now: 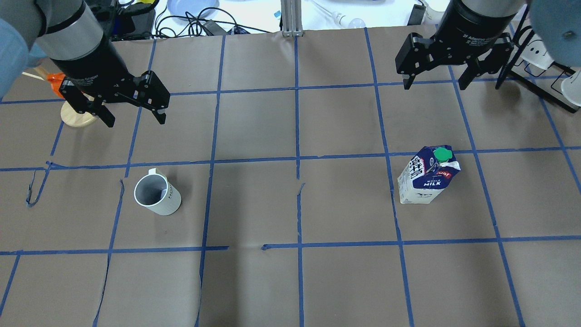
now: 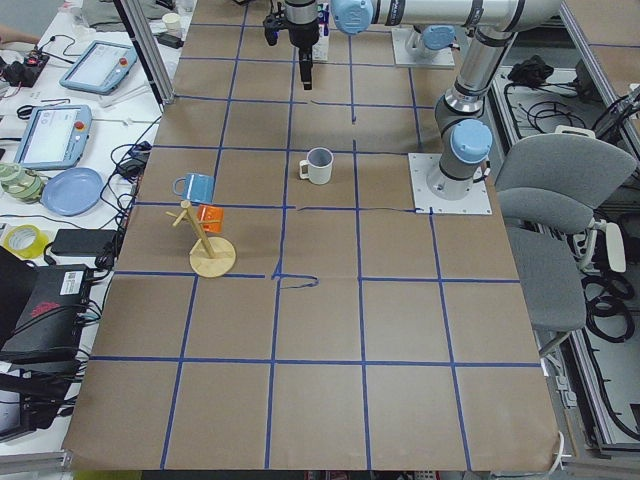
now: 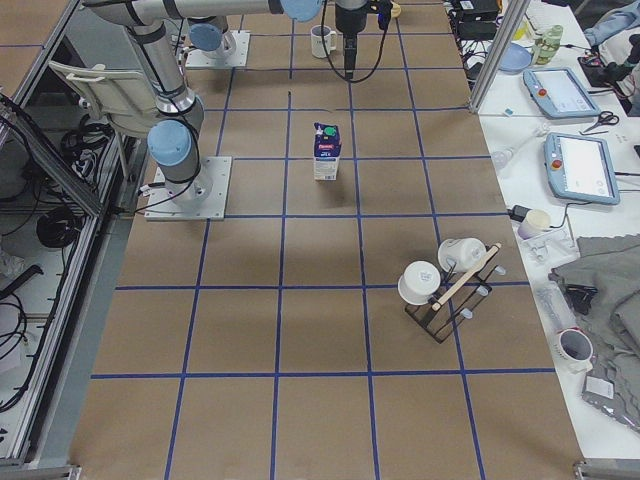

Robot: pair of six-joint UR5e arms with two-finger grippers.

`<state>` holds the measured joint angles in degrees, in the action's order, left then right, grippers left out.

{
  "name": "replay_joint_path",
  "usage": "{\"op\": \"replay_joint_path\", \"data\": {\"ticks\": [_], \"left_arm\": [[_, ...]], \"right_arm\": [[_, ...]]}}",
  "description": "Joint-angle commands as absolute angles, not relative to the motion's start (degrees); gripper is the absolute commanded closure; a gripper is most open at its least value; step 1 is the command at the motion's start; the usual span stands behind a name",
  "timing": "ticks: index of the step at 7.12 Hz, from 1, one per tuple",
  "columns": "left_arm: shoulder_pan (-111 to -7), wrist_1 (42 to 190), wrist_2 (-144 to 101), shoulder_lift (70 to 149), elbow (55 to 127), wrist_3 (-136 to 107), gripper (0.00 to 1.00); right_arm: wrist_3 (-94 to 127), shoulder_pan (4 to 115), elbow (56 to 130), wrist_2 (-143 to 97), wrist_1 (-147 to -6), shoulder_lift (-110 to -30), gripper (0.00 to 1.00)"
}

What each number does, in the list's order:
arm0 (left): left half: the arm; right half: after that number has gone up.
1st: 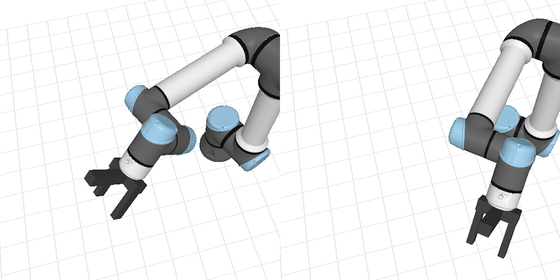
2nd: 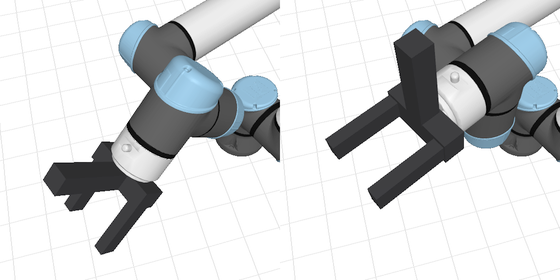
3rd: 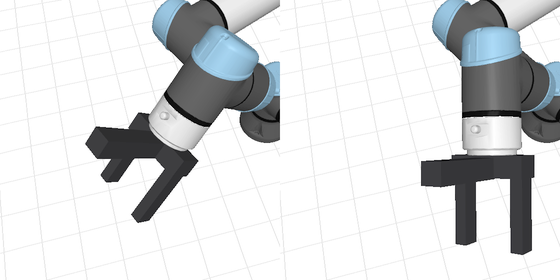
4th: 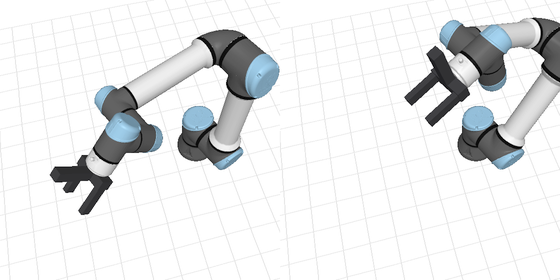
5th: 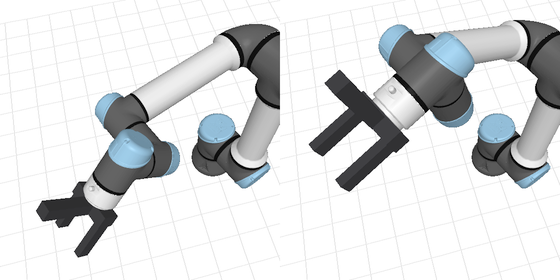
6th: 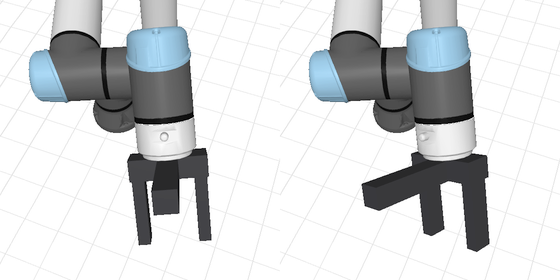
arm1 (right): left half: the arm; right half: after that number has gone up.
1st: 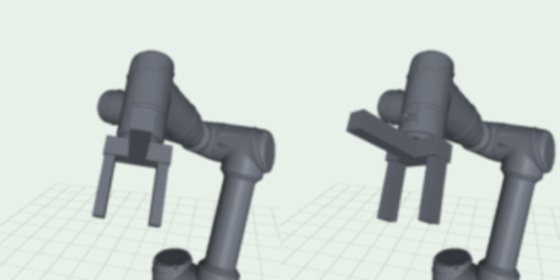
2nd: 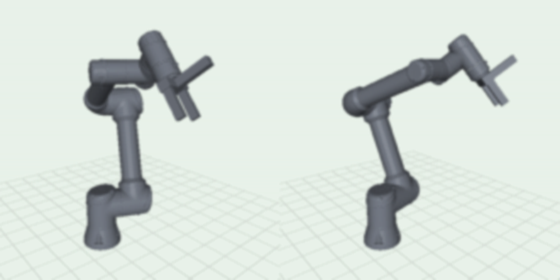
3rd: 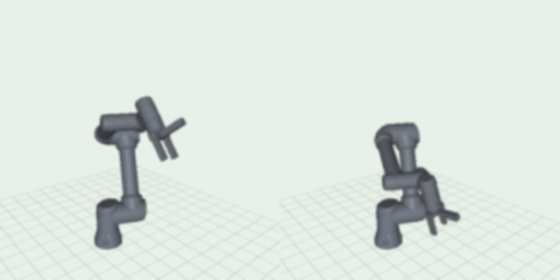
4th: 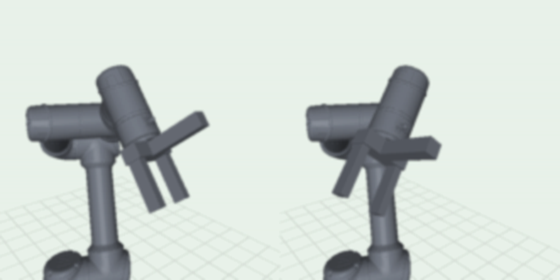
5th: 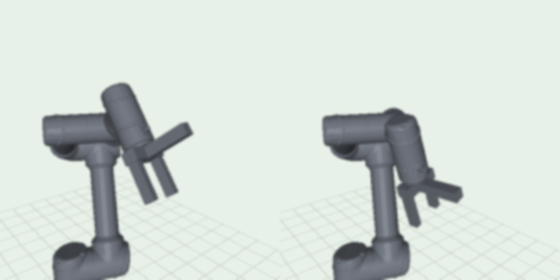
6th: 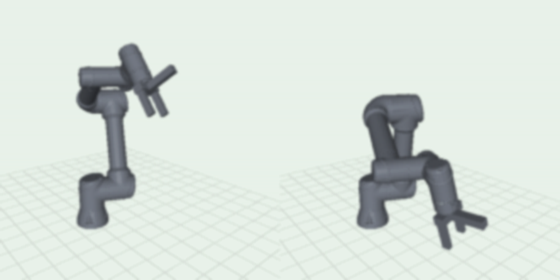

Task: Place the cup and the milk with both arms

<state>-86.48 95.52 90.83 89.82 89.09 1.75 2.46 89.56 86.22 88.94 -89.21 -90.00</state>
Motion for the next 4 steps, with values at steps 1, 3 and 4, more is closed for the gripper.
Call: {"op": "replay_joint_path", "data": {"ticks": [1, 3, 4], "left_arm": [[-83.17, 95.19, 100.46, 90.35, 90.69, 1.76, 0.0], [-75.1, 93.53, 105.03, 91.84, 94.9, 1.58, 0.0], [-73.49, 87.25, 101.55, 91.93, 98.14, 1.67, 0.0]], "right_arm": [[2.46, 89.56, 86.31, 88.95, -89.21, -89.91, 0.0], [2.37, 89.56, 86.4, 88.95, -89.12, -89.91, 0.0], [2.37, 89.47, 86.48, 88.95, -89.03, -89.91, 0.0]]}}
